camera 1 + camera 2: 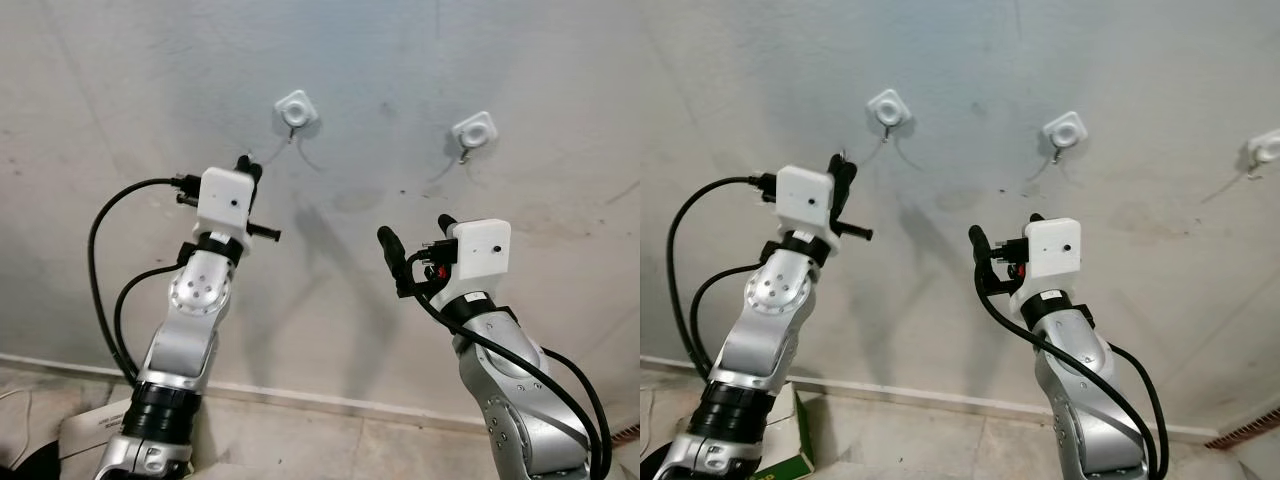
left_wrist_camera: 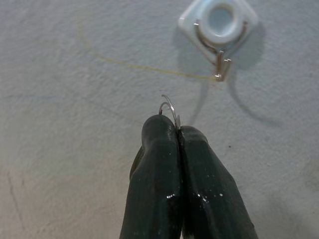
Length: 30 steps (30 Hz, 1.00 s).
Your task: Hang keys on a hook
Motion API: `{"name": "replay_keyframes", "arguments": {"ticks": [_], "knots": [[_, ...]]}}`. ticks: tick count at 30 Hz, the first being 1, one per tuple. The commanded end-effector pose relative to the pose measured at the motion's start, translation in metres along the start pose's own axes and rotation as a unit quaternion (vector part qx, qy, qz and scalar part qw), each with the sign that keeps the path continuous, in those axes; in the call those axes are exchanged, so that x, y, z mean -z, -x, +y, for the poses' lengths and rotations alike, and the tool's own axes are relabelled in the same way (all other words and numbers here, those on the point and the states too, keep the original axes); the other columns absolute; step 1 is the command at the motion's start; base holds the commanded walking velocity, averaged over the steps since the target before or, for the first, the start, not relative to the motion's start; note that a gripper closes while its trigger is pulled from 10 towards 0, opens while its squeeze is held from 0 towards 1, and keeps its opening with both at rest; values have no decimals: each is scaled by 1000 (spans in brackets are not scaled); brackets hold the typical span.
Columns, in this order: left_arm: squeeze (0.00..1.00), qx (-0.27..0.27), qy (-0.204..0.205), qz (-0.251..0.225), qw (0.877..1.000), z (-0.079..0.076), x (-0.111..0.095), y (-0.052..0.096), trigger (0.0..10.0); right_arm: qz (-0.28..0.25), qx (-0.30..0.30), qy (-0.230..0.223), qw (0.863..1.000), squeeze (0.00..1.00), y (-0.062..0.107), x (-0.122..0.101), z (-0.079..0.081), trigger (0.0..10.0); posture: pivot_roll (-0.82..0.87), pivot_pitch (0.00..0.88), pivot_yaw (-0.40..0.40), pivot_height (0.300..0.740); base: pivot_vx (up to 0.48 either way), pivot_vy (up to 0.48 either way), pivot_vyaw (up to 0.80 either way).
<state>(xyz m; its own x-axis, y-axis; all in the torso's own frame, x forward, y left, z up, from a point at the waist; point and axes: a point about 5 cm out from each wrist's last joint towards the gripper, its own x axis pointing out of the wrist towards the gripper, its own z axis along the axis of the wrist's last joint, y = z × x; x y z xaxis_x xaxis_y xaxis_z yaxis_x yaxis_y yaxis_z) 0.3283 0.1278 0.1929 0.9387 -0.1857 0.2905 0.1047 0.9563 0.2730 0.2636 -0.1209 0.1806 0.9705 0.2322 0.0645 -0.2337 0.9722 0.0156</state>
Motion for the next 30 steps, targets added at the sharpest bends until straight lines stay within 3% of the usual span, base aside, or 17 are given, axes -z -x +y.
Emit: {"name": "replay_keyframes", "arguments": {"ticks": [1,9,11,21,30], "knots": [[0,-1,-24,-16,1000,3,-5,-5,10000,1,-11,0,1000,0,-2,0,4,10000,38,0,-52,740,0,0,0],[0,-4,-41,-32,999,9,-10,-21,10000,-2,-10,4,1000,0,-3,-1,4,10000,30,0,-46,740,0,0,0],[0,-6,-62,-40,997,12,-15,-30,10000,-1,-7,5,1000,0,-1,-1,3,10000,14,0,-37,740,0,0,0],[0,-5,-102,-58,993,18,-24,-48,10000,12,0,3,1000,0,6,2,2,10000,-5,10,-32,740,0,0,-665],[0,17,-123,-71,990,9,-25,-64,10000,14,-61,-8,998,0,11,-2,12,10000,-22,18,-33,740,0,0,0]]}}
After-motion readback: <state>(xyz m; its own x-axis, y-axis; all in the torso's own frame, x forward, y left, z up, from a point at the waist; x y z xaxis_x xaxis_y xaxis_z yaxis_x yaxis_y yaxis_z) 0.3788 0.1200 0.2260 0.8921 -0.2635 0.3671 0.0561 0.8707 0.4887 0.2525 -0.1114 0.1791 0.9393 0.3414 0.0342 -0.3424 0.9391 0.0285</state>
